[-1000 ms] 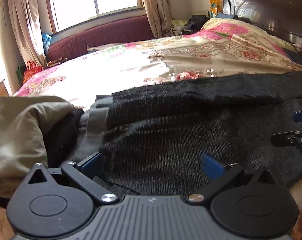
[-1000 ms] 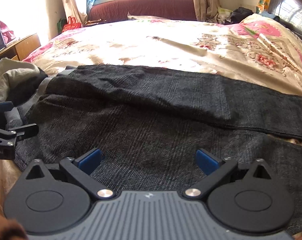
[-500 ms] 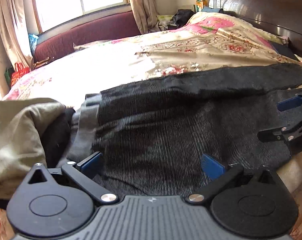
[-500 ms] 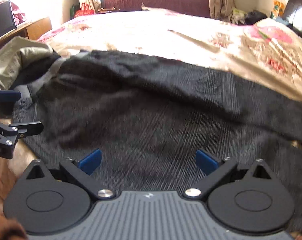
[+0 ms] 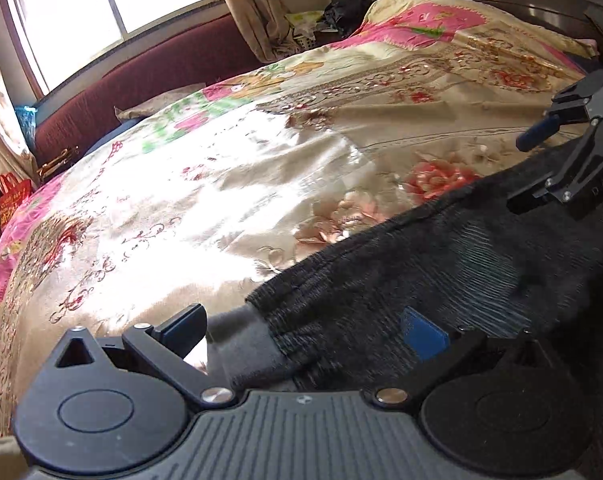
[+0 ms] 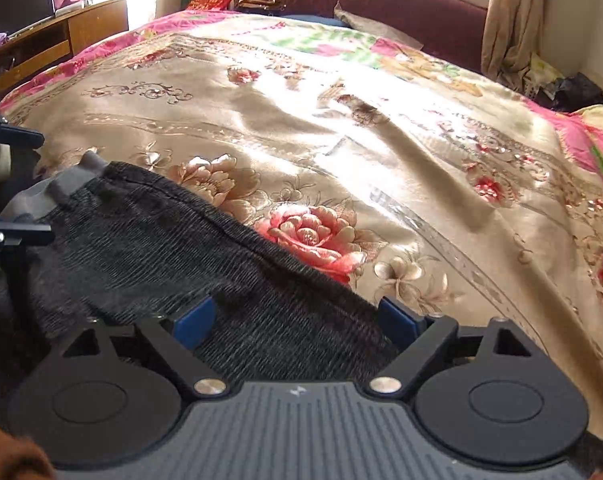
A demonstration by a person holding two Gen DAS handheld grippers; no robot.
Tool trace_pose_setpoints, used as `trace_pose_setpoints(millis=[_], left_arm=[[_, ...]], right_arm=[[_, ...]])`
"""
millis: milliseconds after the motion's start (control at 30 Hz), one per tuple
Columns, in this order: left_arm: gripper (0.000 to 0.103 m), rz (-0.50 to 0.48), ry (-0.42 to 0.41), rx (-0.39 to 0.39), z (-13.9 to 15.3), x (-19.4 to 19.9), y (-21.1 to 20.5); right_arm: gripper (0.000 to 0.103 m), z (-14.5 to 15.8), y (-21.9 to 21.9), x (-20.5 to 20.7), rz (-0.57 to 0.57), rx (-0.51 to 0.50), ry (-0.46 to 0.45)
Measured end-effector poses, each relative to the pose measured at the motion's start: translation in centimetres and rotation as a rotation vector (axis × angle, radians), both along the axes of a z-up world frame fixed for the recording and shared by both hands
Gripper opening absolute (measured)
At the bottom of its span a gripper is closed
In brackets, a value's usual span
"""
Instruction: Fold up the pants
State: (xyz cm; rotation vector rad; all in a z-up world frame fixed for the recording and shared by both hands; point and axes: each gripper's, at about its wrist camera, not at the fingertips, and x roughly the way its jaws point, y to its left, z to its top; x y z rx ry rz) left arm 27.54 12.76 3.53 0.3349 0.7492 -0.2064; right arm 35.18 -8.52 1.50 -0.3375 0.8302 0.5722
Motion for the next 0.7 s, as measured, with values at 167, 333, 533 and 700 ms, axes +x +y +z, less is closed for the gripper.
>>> trace_pose_setpoints(millis=[167, 333, 533, 700], left_arm=[[0.103, 0.068, 0.142, -0.075, -3.1, 5.4, 2.9], [0.103, 0.062, 0.219, -0.088, -4.5, 6.0, 3.2], [0.076, 0.128, 0.222, -0.087, -3.6, 6.1, 3.9], [0.065, 0.129, 0.189, -0.030, -2.8, 5.7, 3.1]], right_arm=[[0.084, -3.4, 0.9, 2.9, 0.084, -0.069, 0.053], [0.083, -4.0, -0.6, 3.2, 0.121, -0.016, 0.069], [0.020, -3.1, -0.5, 2.6, 0.063, -0.007, 0.094], [0.005, -1.3, -0.4, 2.2, 0.050, -0.037, 0.080]])
